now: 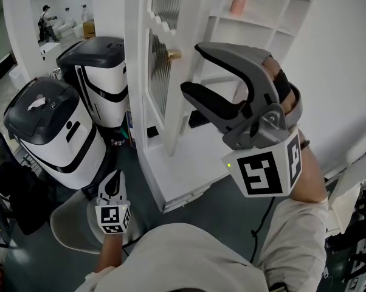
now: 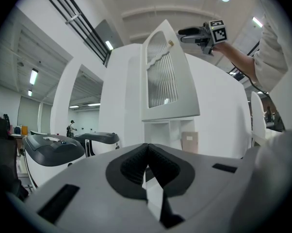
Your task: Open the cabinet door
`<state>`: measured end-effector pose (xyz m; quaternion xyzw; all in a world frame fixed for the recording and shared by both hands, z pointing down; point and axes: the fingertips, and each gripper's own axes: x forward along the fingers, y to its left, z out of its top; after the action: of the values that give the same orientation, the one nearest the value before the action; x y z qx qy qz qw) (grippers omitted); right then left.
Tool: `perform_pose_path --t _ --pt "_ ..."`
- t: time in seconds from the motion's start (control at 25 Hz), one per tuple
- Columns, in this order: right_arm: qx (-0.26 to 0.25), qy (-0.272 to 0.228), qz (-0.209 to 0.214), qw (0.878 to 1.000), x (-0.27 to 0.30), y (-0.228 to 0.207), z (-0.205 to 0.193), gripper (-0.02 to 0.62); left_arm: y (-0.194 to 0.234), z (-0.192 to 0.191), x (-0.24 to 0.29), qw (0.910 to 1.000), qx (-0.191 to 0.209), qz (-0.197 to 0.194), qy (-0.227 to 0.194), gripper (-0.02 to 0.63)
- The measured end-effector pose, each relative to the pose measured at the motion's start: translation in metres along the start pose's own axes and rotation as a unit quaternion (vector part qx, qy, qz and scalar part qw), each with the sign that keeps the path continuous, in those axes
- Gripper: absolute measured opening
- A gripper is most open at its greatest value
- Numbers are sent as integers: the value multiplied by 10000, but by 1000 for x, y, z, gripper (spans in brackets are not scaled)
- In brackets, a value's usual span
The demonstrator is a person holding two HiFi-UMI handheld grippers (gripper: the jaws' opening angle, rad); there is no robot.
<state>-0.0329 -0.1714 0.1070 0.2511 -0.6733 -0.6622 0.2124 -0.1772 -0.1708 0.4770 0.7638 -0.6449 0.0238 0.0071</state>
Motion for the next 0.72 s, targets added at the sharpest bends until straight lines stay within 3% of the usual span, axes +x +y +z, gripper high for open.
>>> perform_pose_path --t 0.72 --pt "454 -15 -171 9988 -36 -12 -25 272 -14 5 11 9999 82 -132 5 0"
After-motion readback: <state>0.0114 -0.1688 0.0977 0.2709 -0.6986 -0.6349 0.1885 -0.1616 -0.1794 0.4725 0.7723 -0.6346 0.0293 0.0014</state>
